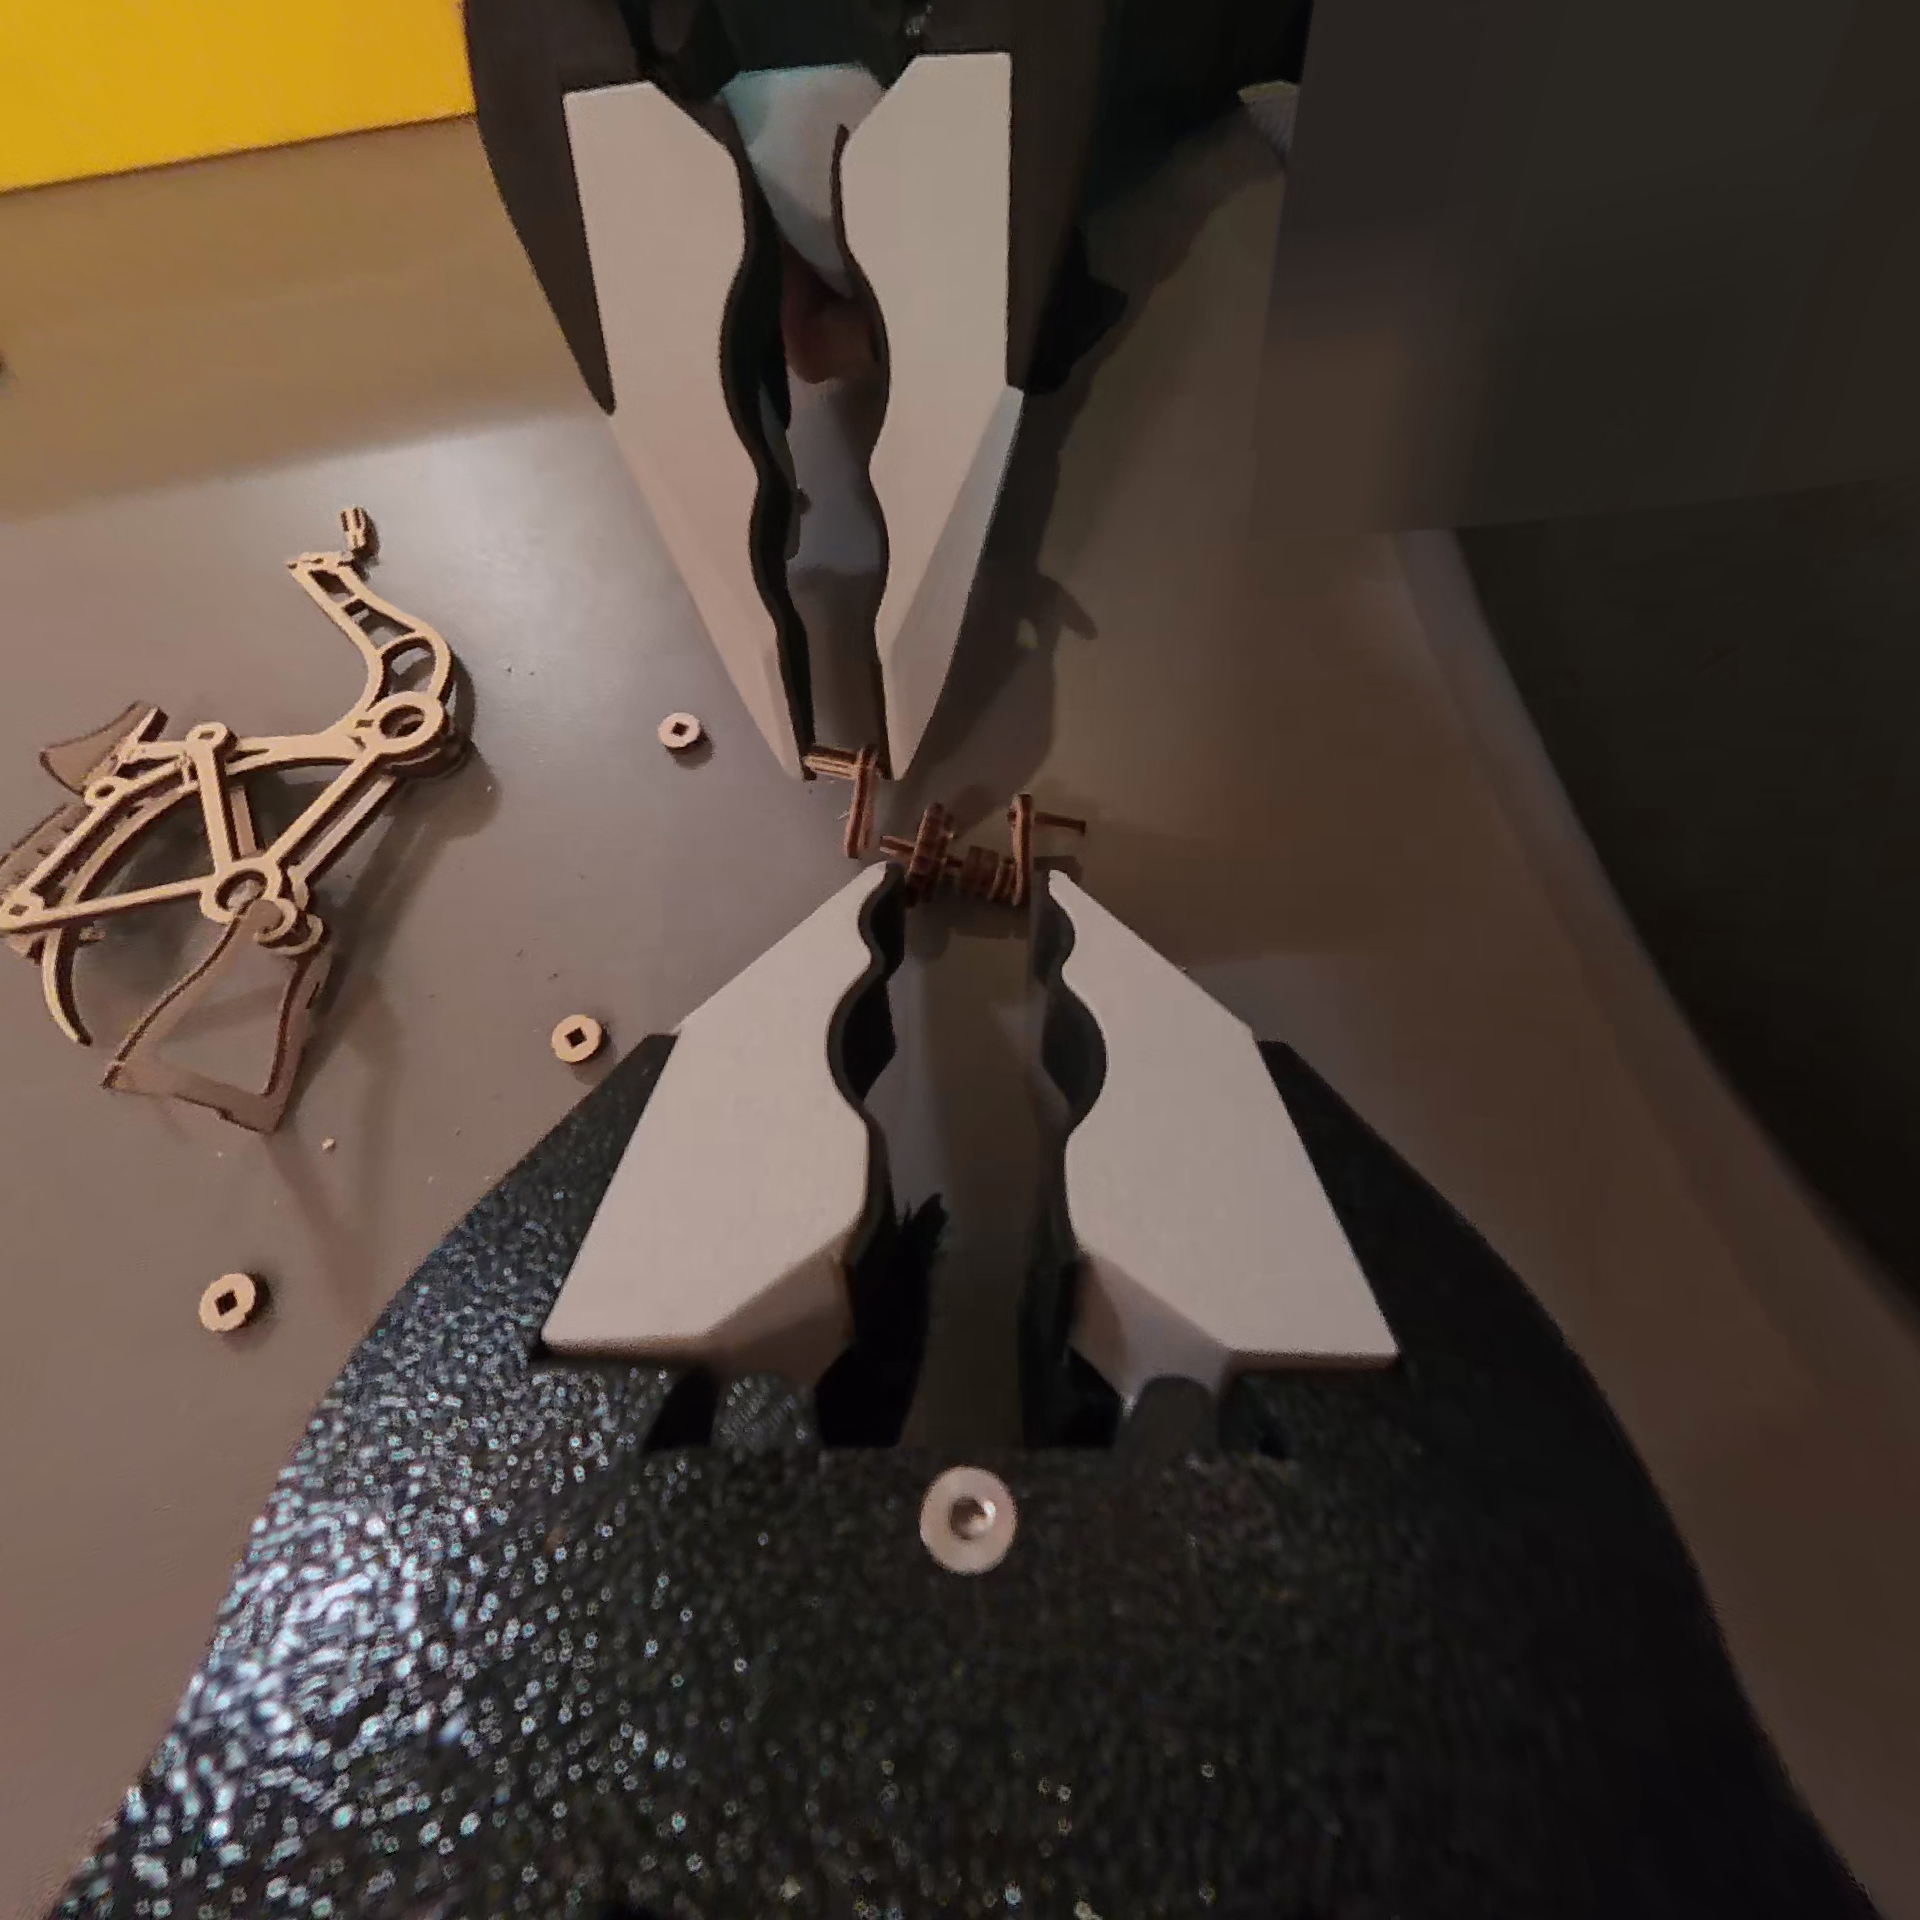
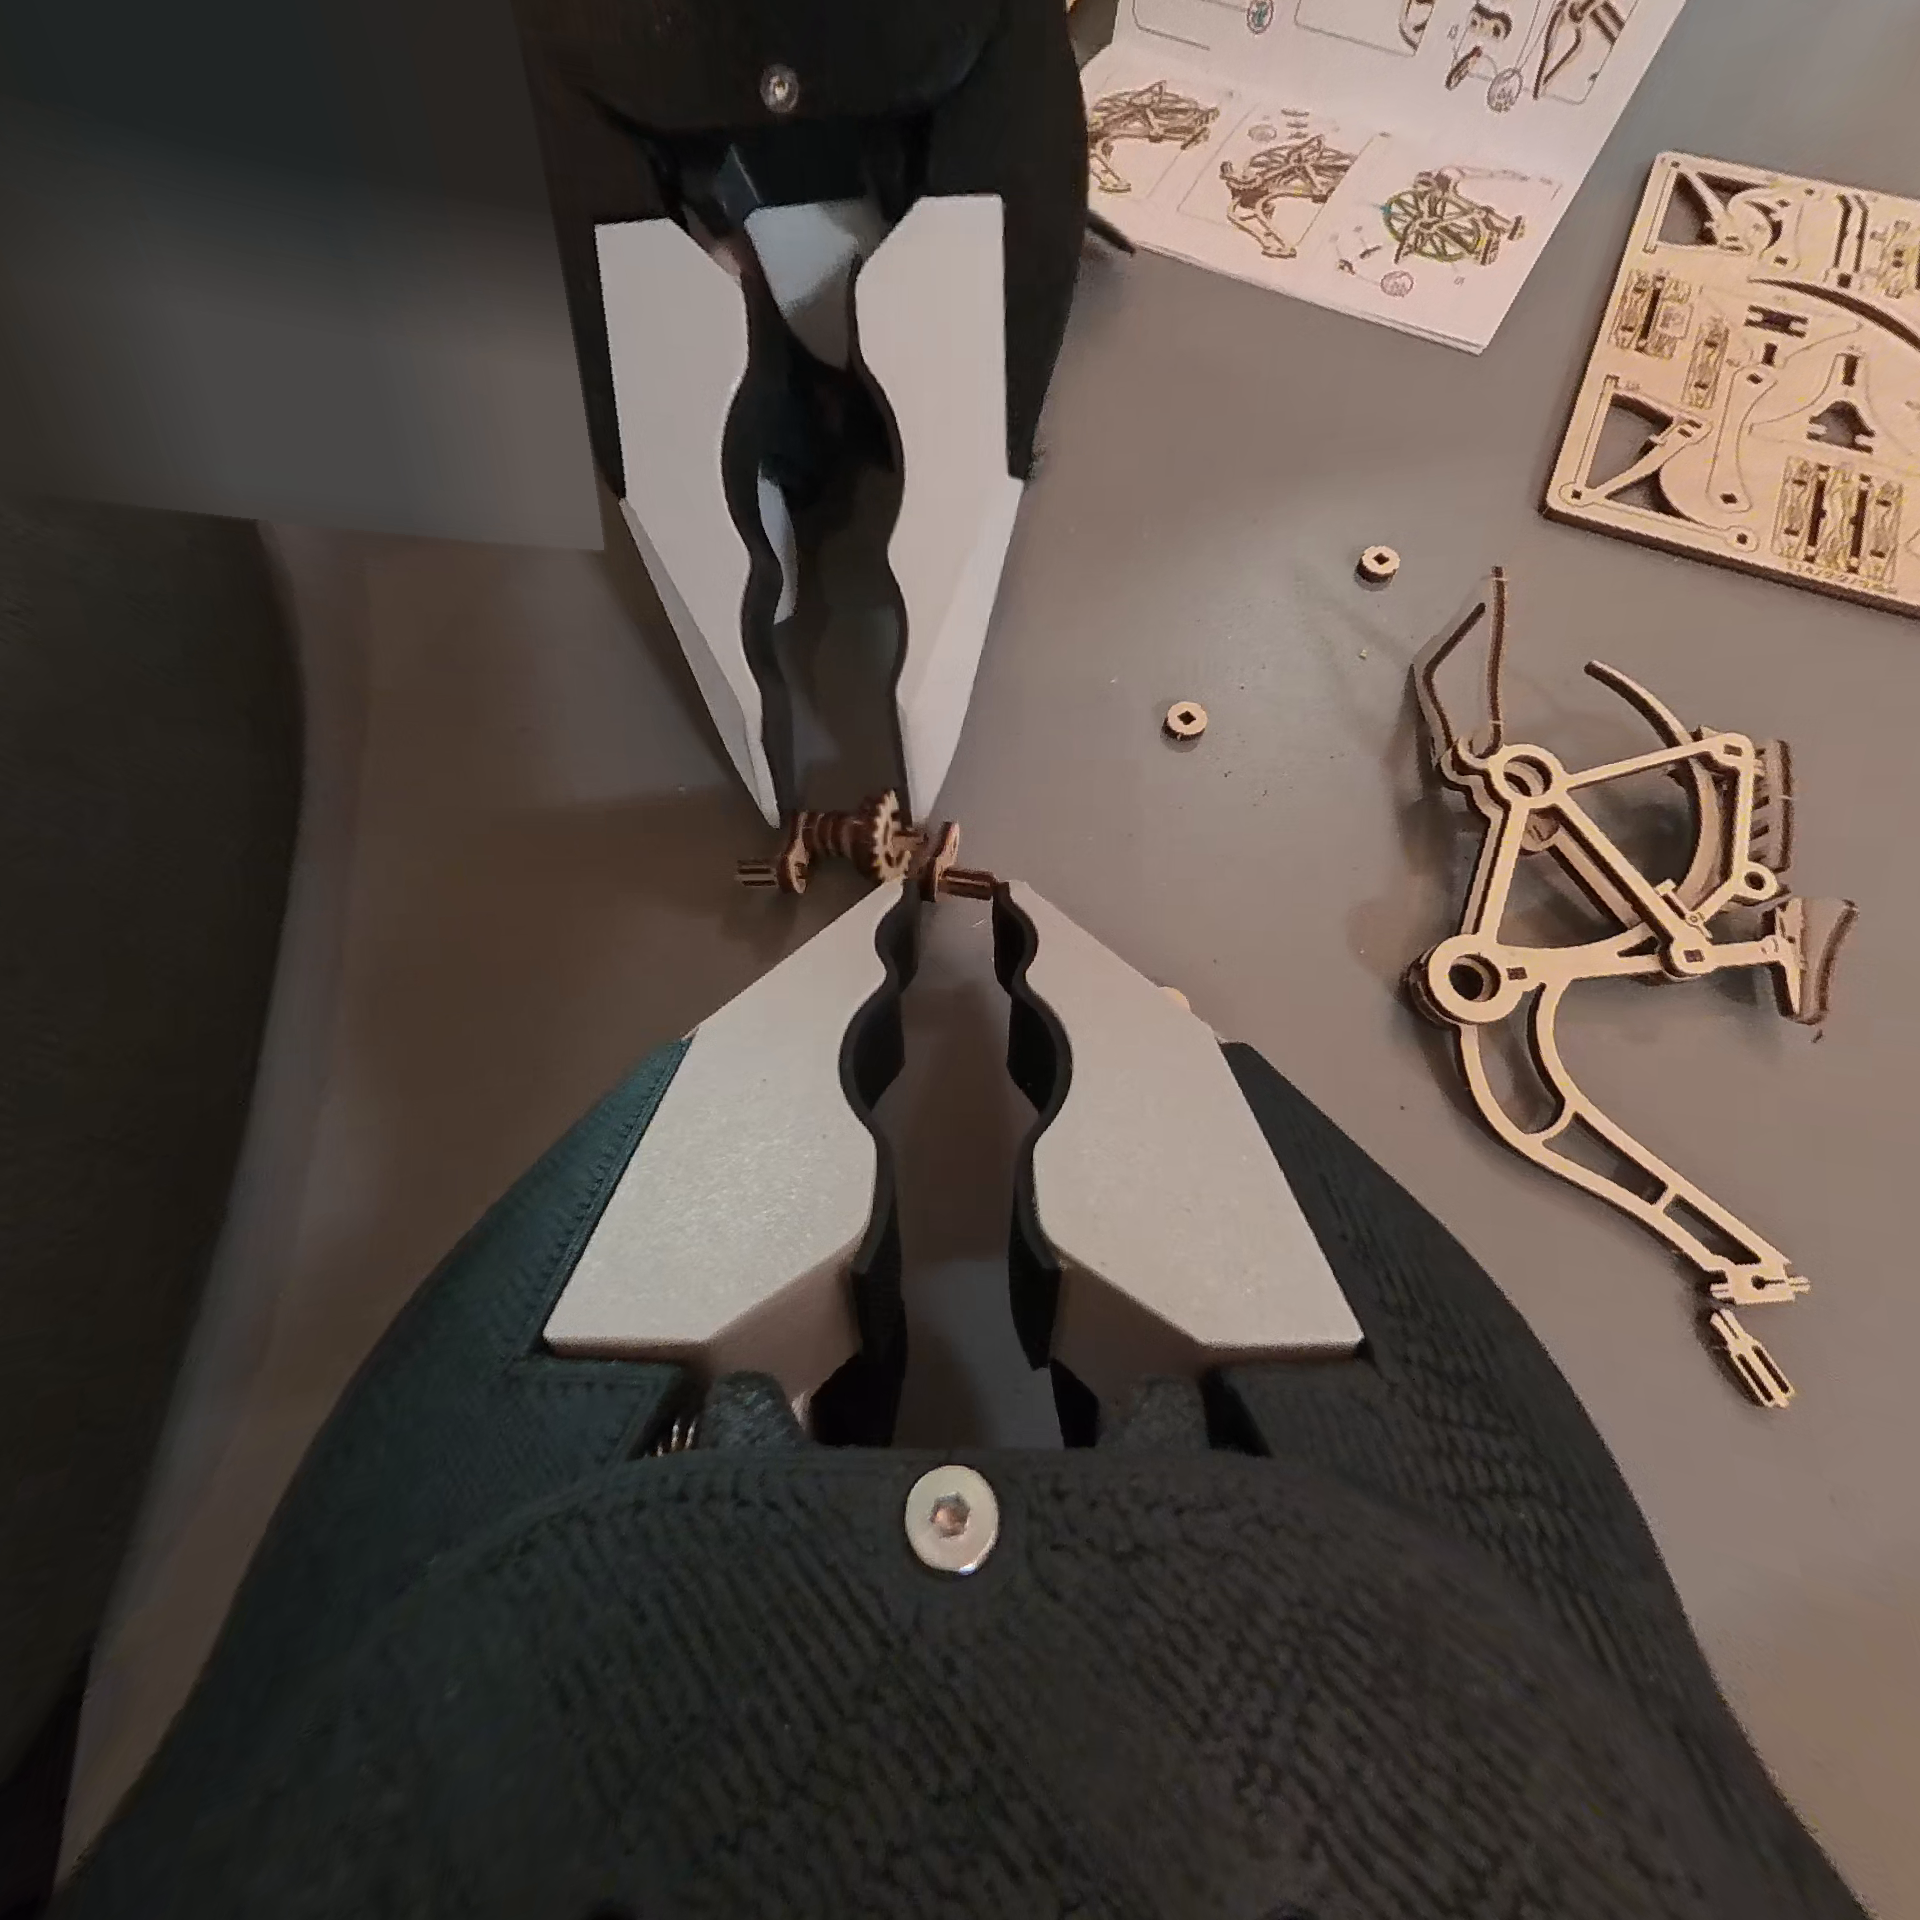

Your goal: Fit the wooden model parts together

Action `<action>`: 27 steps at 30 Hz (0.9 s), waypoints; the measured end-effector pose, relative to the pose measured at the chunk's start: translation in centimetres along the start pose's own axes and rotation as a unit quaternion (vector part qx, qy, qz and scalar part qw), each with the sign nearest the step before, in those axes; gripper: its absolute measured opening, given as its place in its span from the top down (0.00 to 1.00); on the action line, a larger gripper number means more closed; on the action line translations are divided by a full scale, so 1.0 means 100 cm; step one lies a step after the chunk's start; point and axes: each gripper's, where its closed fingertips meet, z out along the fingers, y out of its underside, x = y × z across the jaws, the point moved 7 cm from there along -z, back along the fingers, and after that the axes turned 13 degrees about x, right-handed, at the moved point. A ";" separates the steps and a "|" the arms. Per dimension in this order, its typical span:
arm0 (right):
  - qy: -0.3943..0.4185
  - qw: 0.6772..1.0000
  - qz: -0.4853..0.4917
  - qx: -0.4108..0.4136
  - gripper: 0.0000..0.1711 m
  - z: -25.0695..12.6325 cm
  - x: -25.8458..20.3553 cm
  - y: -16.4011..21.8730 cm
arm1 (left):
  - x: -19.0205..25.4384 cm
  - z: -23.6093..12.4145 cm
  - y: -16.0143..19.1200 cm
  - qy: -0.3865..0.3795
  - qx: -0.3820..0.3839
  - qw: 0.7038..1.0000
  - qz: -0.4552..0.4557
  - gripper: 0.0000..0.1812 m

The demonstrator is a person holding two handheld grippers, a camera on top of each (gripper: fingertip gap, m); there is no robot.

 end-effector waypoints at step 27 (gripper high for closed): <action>-0.028 0.998 -0.049 -0.021 0.93 0.002 -0.003 0.003 | -0.007 0.001 0.000 0.037 0.005 0.993 -0.113 0.88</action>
